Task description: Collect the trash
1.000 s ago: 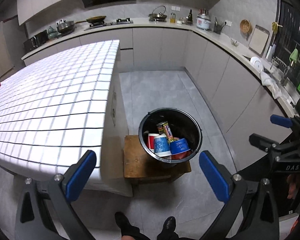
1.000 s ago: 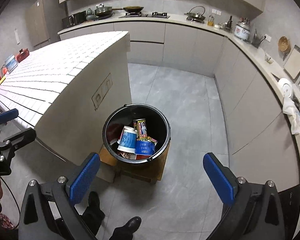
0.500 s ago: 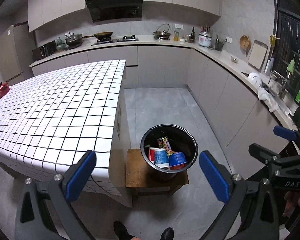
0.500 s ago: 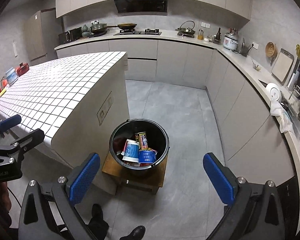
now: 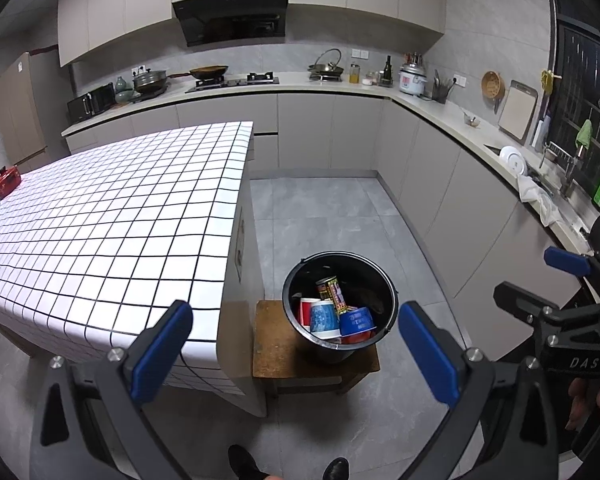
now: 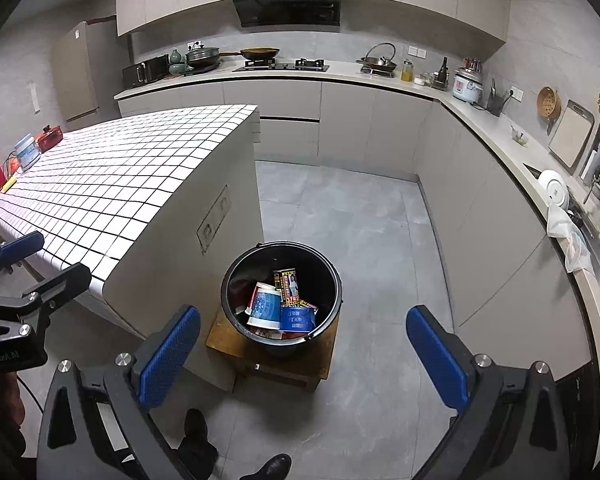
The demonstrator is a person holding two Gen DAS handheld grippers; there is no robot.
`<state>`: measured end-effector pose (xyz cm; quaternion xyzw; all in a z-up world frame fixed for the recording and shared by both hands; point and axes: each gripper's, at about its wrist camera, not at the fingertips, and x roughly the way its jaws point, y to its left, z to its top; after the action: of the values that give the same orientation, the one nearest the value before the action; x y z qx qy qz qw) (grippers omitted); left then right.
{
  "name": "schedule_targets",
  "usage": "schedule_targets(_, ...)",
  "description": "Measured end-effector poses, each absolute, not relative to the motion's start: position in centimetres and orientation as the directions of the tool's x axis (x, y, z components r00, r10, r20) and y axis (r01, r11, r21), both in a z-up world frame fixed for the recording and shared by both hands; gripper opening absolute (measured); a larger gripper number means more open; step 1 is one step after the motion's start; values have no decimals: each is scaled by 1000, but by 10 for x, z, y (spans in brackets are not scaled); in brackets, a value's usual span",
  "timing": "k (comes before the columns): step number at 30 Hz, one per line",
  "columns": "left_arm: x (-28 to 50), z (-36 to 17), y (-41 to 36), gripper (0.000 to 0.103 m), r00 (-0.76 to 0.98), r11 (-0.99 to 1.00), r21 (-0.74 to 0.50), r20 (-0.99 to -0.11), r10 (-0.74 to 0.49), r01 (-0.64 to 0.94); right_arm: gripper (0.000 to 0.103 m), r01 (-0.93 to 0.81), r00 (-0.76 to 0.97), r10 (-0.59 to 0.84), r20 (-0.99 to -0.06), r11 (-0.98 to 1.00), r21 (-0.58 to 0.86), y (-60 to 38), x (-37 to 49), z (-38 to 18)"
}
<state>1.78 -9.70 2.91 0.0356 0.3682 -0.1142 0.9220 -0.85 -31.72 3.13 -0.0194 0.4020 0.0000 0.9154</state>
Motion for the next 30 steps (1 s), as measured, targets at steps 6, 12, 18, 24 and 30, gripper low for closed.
schedule_targets(6,15,28,-93,103,700,975,-14,-694,-169,222,103,-37,677,1,-736,999,-32,-313,-7,30)
schedule_targets(12,13,28,-93,103,697,975,-15,-697,-168,220,103,-40,678,4,-735,999,-31,-312,-8,31)
schedule_targets(18,12,29,-93,103,698,975,-16,-695,-170,221,103,-45,683,7,-731,999,-32,-309,-7,32)
schedule_targets(24,12,31,-93,103,703,976,-14,-691,-166,217,103,-53,687,14,-727,998,-31,-308,-6,33)
schedule_targets(30,13,33,-93,103,706,977,-13,-690,-161,211,103,-59,689,16,-725,998,-33,-307,-6,33)
